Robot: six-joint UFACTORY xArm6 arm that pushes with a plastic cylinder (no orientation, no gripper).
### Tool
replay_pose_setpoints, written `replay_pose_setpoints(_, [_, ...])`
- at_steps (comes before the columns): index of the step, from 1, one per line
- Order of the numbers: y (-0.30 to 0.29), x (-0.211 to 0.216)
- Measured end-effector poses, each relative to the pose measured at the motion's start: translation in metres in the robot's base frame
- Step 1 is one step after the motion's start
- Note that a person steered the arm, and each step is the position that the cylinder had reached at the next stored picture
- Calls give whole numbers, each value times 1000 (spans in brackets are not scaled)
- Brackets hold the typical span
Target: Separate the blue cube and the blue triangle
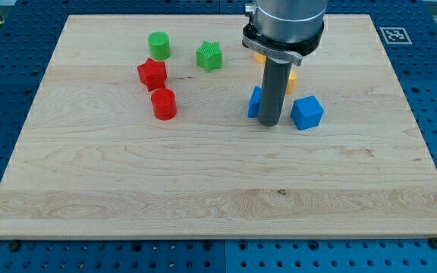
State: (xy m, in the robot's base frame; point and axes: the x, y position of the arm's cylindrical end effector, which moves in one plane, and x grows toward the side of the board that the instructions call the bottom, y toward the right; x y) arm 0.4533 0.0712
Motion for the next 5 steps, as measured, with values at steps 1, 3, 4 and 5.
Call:
replay_pose_setpoints(1, [1,-1])
replay_pose_setpoints(3, [1,-5])
replay_pose_setpoints(4, [1,-11])
replay_pose_setpoints(5, [0,-25])
